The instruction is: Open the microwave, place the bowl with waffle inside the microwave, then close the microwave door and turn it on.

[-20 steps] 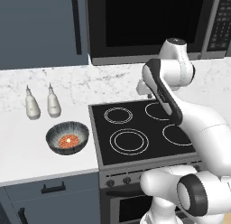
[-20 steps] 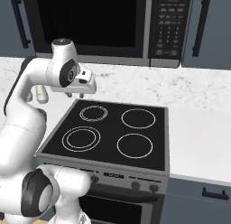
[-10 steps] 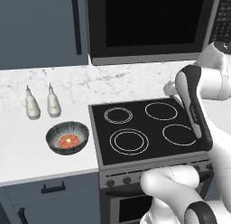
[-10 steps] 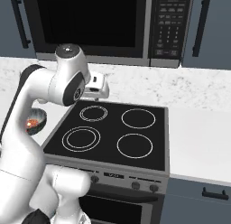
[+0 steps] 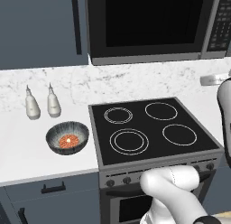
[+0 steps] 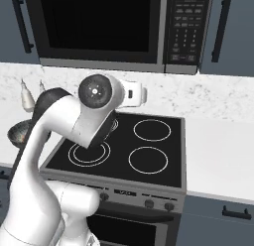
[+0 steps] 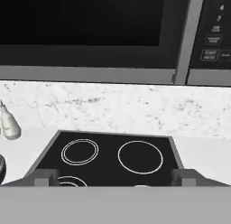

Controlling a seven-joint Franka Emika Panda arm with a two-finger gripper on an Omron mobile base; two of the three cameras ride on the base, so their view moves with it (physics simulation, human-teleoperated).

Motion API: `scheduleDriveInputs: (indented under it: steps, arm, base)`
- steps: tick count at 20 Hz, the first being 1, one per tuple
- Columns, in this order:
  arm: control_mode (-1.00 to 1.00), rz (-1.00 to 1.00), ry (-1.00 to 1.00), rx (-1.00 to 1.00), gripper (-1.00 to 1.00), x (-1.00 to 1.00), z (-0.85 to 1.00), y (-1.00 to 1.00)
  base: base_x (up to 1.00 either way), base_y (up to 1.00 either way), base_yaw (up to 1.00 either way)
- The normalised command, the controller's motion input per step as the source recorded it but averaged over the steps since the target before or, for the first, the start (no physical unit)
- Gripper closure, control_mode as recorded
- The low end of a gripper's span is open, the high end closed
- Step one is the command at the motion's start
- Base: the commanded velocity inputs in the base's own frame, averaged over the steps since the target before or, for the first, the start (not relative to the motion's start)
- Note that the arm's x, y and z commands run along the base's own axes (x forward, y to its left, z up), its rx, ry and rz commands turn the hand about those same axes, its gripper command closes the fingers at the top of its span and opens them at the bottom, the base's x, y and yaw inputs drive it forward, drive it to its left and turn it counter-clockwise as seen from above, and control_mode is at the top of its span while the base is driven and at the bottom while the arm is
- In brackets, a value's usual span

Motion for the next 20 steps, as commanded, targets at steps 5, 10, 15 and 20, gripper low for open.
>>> scheduleDriveInputs:
  steps: [5, 10, 15, 20]
  arm:
    - [-1.00, -0.18, -0.54, -0.03, -1.00, -0.18, 0.60, -0.26]
    - [-1.00, -0.11, -0.36, -0.01, -1.00, -0.03, 0.51, -0.25]
    - [-1.00, 0.03, -0.10, 0.04, -1.00, 0.10, 0.41, -0.41]
    - [-1.00, 0.12, -0.10, 0.05, -1.00, 0.41, 0.02, -0.02]
  base:
    - [0.00, 0.00, 0.00]
    - [0.00, 0.00, 0.00]
    - [0.00, 0.00, 0.00]
    - [0.00, 0.00, 0.00]
